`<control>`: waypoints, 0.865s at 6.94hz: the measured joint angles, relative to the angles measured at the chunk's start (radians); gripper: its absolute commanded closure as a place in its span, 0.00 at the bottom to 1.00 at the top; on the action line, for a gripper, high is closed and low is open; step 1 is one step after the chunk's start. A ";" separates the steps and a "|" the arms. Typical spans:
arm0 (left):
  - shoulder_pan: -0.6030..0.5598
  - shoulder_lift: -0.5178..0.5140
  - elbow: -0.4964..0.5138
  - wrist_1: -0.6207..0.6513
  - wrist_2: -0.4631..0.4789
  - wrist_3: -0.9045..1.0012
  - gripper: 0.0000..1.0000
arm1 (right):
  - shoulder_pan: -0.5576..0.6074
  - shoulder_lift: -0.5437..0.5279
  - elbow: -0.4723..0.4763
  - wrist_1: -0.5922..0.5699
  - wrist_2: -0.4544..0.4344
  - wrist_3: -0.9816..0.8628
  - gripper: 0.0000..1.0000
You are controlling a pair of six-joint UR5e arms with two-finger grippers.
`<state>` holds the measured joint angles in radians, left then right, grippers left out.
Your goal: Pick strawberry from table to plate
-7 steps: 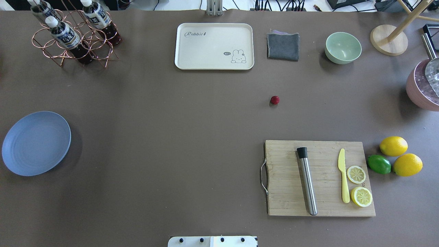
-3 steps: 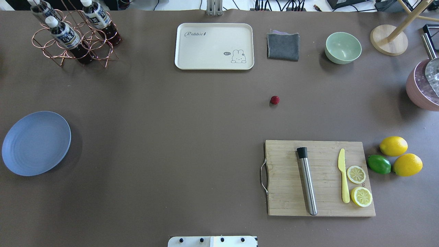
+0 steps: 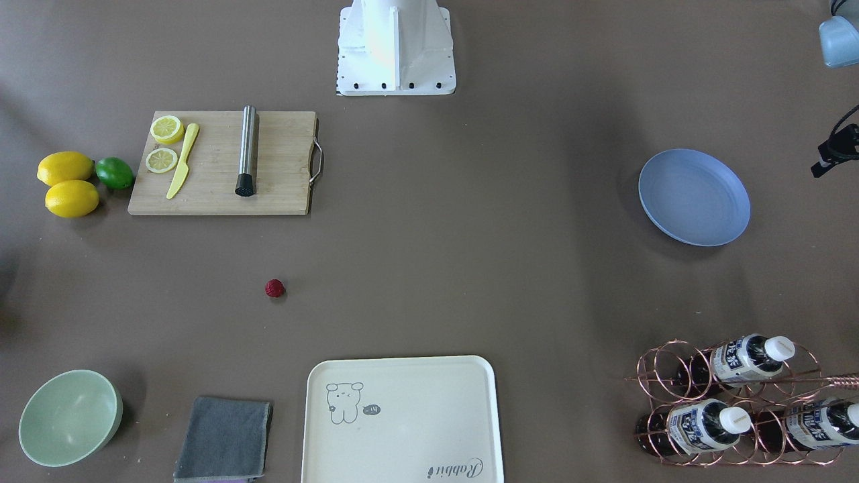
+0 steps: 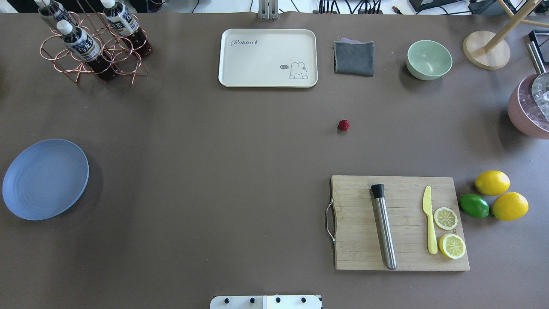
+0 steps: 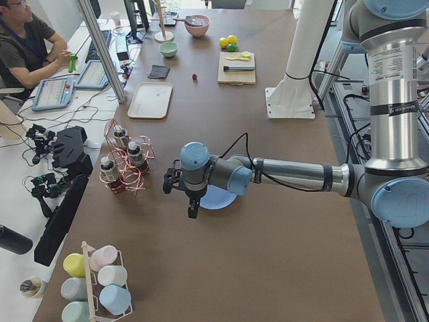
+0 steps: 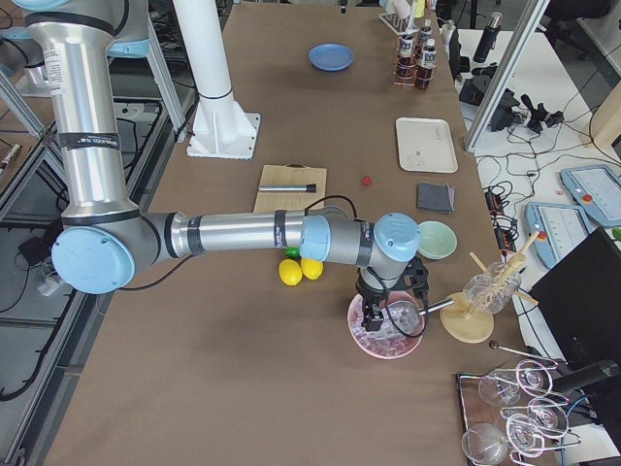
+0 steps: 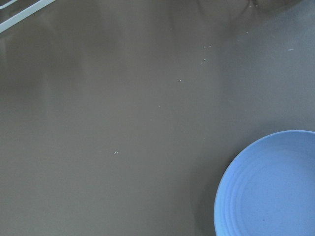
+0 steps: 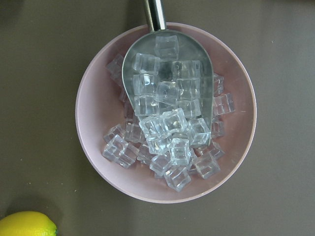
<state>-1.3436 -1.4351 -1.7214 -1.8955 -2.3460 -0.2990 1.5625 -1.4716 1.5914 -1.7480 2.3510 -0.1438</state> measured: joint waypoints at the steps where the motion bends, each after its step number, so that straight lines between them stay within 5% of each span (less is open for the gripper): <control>1: 0.047 0.004 0.067 -0.139 0.001 -0.080 0.04 | -0.006 -0.009 0.027 0.001 0.006 0.026 0.00; 3: 0.128 0.000 0.211 -0.400 0.005 -0.226 0.07 | -0.020 -0.050 0.104 0.002 0.025 0.035 0.00; 6: 0.197 -0.009 0.263 -0.490 0.053 -0.312 0.11 | -0.028 -0.091 0.140 0.003 0.061 0.043 0.00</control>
<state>-1.1463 -1.4436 -1.4583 -2.3860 -2.2927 -0.6105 1.5344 -1.5627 1.7318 -1.7454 2.4118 -0.1004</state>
